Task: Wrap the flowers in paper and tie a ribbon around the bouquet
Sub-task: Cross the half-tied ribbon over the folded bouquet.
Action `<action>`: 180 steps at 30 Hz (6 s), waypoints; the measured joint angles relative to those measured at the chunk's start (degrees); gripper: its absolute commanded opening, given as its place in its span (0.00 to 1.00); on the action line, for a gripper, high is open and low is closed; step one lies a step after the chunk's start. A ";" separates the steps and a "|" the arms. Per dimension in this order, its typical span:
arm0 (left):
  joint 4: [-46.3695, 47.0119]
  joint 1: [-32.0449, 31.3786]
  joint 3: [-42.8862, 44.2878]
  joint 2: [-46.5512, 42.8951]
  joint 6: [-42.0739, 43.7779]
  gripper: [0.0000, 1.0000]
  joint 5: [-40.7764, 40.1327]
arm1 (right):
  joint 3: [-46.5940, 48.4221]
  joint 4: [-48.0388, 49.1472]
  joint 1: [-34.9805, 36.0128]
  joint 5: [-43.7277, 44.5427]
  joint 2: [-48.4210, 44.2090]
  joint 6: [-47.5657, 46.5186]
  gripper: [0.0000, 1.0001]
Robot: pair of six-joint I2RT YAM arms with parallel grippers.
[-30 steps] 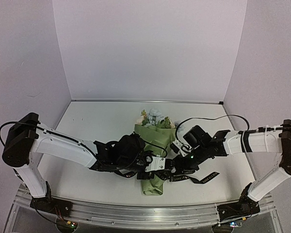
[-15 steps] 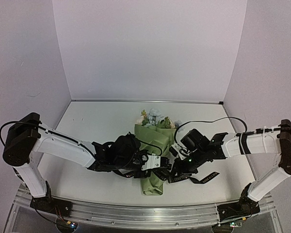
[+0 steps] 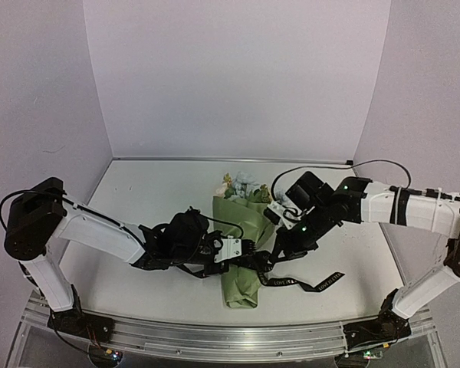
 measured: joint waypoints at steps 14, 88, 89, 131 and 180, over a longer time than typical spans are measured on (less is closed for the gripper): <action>11.18 0.32 -7.14 -1.50 4.20 0.20 -5.24 | 22.83 -13.69 -2.29 -0.65 15.70 -5.59 0.03; 12.58 -2.71 -5.50 -4.05 -14.19 0.00 -15.81 | 23.82 -20.09 -2.95 0.57 11.84 15.28 0.55; 12.86 -2.67 -5.79 -4.05 -15.03 0.00 -15.96 | 20.88 -18.24 -2.93 1.66 8.85 13.69 0.55; 12.42 1.89 -7.77 -7.09 -26.45 0.00 -15.21 | -16.98 28.09 7.02 9.55 -0.60 -14.81 0.26; 2.93 -2.03 -7.79 -13.70 -24.74 0.03 -10.25 | 1.93 15.03 3.44 12.01 15.81 14.01 0.00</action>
